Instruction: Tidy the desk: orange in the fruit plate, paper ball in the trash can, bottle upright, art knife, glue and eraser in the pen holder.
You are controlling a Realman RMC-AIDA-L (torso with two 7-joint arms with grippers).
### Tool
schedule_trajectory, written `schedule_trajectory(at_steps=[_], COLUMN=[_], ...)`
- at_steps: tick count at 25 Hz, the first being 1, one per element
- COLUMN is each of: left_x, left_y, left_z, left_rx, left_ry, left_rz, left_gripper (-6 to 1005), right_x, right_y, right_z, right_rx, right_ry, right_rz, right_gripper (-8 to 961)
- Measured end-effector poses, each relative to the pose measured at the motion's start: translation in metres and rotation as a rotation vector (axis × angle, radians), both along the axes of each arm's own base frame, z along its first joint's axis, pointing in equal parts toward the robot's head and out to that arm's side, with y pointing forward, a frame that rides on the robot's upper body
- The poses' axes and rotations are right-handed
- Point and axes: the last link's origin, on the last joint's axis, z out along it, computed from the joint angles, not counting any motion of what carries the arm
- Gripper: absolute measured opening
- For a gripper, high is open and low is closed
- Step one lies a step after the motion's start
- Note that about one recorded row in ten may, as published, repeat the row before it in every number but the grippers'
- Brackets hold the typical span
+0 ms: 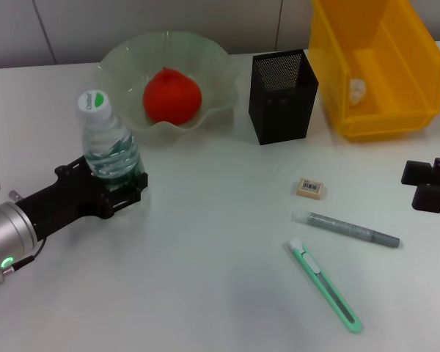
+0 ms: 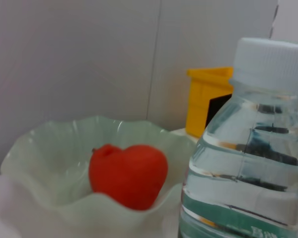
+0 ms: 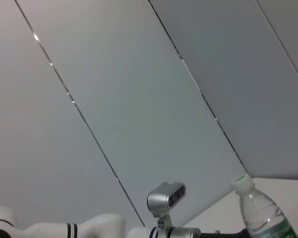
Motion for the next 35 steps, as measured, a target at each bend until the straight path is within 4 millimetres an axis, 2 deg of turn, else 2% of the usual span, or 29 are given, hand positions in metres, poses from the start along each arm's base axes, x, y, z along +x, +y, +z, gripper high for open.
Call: schedule_trajectory(at_steps=[11,35], left_x=[0.007,-0.002], left_y=[0.005,-0.002], left_z=[0.000,-0.009], left_rx=[0.004,-0.031], left_ry=[0.009,0.041], left_rz=[-0.027,-0.009], left_gripper=[778,778], right_x=[0.003,0.000], right_y=[-0.001,0.012], right_z=[0.001,-0.007], right_rx=[0.004,-0.013], right_ry=[-0.011,-0.060], right_rz=[-0.006,-0.015], right_gripper=[448,447])
